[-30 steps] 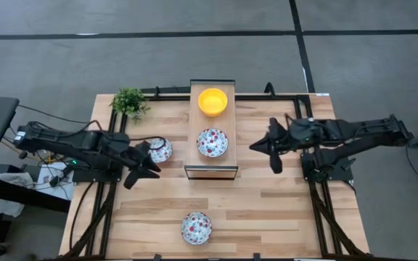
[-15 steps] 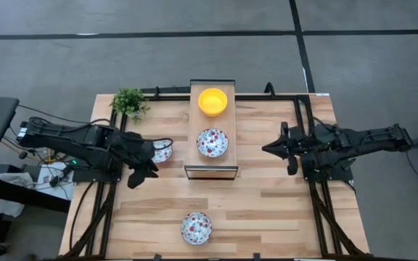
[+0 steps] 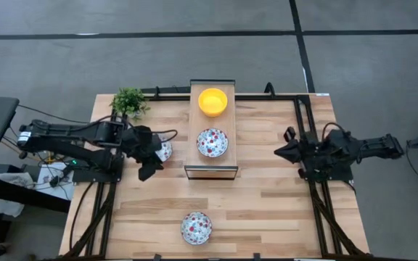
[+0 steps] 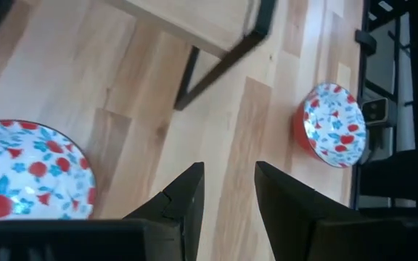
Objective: Pick & Place Mini bowls
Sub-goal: Stack the top white patterned bowl on top of the white patterned bowl on the shelf
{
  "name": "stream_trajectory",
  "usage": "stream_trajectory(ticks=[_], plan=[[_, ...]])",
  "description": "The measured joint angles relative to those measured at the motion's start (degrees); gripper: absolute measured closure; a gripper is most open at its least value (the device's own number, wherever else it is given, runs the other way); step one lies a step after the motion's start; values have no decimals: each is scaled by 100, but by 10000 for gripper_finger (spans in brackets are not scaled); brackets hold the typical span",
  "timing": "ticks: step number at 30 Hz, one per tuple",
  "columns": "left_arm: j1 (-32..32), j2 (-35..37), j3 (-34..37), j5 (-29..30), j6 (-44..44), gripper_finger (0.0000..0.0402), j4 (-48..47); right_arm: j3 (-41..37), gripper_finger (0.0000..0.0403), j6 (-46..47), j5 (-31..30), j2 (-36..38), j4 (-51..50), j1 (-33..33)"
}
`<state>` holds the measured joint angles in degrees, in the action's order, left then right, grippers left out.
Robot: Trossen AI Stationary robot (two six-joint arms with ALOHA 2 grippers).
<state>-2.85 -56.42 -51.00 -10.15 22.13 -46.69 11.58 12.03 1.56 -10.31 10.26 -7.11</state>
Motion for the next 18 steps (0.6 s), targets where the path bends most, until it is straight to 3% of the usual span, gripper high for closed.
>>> stream_trajectory(ticks=[6, 9, 15, 18], plan=[[335, -175, -2, -317, -290, 280, -256, -509, 403, -4, -6, 963, 275, 0], [444, -444, -2, -465, -464, 280, -657, -627, 403, 11, -101, 1018, 236, 1], [600, -1047, -2, -490, -866, 280, -1149, -632, 403, 861, -1245, 907, -924, 13], [729, -1280, -1, -495, -1108, 280, -1142, -619, 403, 1047, -1489, 914, -1207, 13]])
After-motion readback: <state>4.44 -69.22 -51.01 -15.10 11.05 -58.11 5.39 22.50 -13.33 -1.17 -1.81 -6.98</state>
